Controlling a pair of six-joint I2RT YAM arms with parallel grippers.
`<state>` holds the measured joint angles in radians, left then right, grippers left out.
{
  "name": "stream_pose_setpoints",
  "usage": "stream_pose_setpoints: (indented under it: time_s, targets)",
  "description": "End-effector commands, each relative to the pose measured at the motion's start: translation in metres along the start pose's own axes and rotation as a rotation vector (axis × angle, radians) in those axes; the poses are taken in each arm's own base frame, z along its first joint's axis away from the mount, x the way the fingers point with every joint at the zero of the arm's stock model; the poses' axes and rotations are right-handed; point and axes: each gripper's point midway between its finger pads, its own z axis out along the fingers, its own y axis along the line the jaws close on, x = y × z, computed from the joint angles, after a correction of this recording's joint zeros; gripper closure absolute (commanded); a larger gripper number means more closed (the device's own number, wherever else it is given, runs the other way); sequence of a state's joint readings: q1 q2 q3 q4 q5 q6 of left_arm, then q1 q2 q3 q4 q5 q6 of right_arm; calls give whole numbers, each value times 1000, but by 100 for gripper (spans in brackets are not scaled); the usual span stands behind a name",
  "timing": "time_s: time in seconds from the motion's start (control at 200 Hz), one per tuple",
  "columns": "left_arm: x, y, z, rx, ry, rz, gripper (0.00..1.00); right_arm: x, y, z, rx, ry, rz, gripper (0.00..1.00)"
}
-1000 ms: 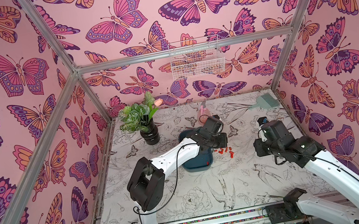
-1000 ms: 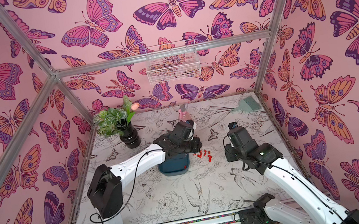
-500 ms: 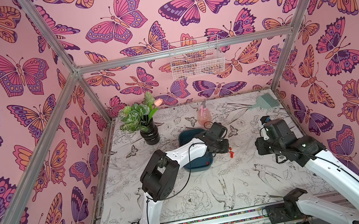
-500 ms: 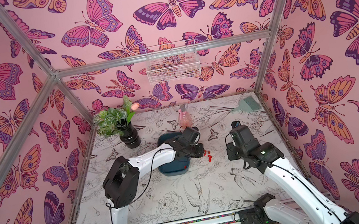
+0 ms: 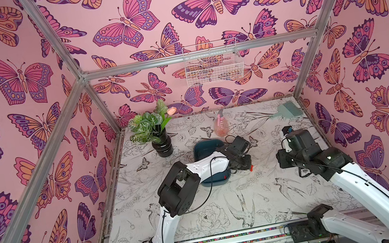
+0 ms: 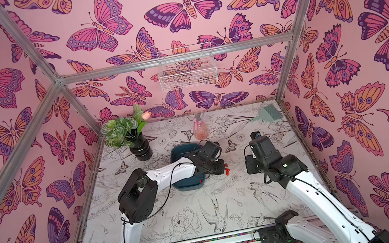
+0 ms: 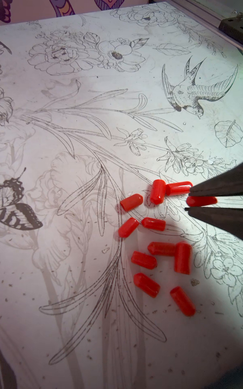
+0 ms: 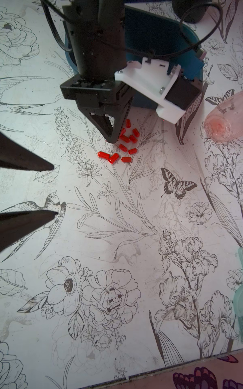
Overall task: Take the screw protection sleeves out of the storage box
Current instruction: Place the screw protection sleeve at the center of the board.
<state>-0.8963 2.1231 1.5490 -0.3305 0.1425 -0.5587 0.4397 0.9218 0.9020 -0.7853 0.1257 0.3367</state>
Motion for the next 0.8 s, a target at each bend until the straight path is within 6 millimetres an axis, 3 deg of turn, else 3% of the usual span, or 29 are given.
stream_pose_setpoints:
  time_s: [0.0,0.526,0.796]
  targets:
    - [18,10,11,-26,53,-8,84,-1,0,2,-5,1,15,64]
    - [22,15,22,-51,78,-5,76,0,1,3,-15,7,18,64]
    - [2,1,1,-27,21,19,70,0,1,4,-21,10,20,64]
